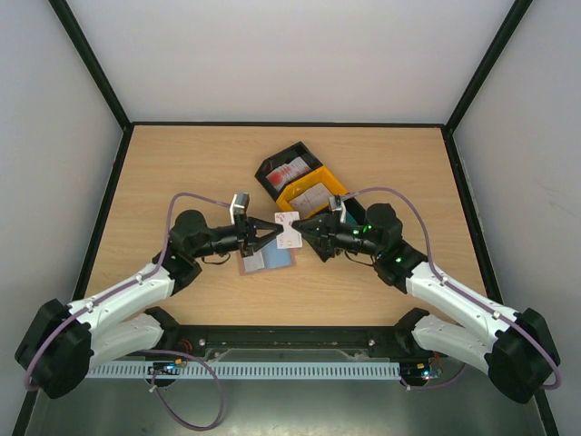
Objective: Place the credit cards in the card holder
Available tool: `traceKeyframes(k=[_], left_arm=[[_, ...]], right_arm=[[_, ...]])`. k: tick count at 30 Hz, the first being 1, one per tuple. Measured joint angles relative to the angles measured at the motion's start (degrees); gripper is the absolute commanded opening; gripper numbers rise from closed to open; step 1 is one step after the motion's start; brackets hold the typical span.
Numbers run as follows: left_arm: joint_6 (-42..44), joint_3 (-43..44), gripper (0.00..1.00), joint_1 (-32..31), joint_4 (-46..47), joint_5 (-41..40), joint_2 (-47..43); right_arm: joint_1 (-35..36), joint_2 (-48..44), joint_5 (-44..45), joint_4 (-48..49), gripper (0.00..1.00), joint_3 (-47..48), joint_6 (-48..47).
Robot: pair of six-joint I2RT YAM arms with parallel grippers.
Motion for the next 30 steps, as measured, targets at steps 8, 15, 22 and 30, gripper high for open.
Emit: traceKeyframes(k=[8, 15, 22, 30], left_arm=[[7.98, -0.22, 0.02, -0.02, -7.06, -4.59, -4.07], [19.10, -4.83, 0.02, 1.27, -19.71, -15.02, -6.03], [25.75, -9.42, 0.02, 6.60, -24.09, -17.55, -3.98], [30.69, -9.86, 0.02, 8.92, -21.51, -17.09, 4.07]], right_arm=[[0.11, -1.09, 5.53, -7.50, 0.62, -0.02, -10.29], [1.01, 0.85, 17.46, -20.48, 0.59, 0.04, -26.32], [11.89, 10.36, 31.71, -28.33, 0.58, 3.82, -36.57], [20.31, 28.59, 44.41, -31.67, 0.53, 14.64, -43.95]])
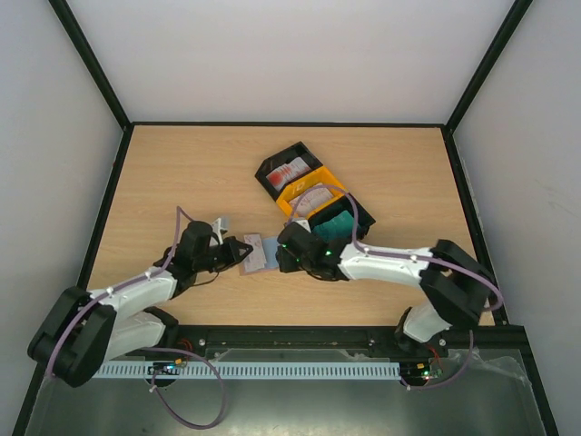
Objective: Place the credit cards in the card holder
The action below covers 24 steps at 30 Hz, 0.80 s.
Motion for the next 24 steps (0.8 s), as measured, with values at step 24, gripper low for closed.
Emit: traceKeyframes(k=[24], left_arm=[[4.26, -0.39, 0.02, 3.13, 7.39, 4.68, 11.32]], right_arm=[[0.61, 13.64, 9.73, -3.78, 0.33, 5.18, -1.33]])
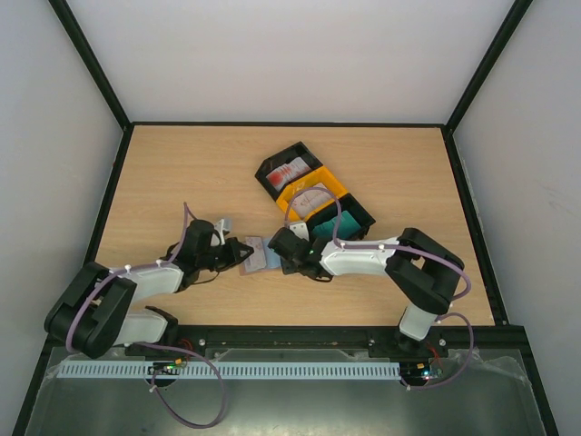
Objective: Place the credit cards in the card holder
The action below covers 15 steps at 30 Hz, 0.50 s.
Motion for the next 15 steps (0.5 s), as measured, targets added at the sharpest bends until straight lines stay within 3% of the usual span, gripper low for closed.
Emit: traceKeyframes(k=[15], left_arm=[[-2.01, -0.39, 0.02, 0.00, 7.37, 1.64, 5.79]], right_arm=[[-0.02, -1.22, -2.32, 0.74, 0.40, -0.02, 1.57]])
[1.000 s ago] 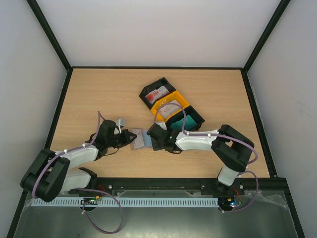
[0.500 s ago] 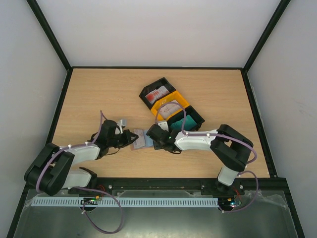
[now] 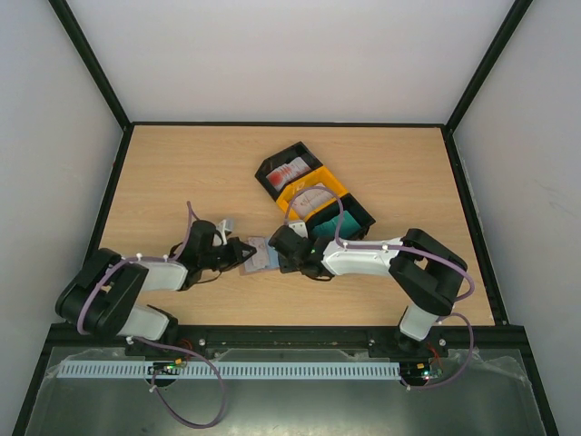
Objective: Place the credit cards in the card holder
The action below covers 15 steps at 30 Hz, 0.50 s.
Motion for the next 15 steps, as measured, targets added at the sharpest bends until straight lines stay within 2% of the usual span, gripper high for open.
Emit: traceKeyframes(k=[7, 15], left_arm=[[-2.67, -0.96, 0.02, -0.44, 6.21, 1.66, 4.55], [-5.38, -0.85, 0.02, -2.25, 12.00, 2.73, 9.11]], right_arm=[[0.00, 0.00, -0.90, 1.55, 0.33, -0.59, 0.92], [0.00, -0.02, -0.42, 2.89, 0.37, -2.01, 2.58]])
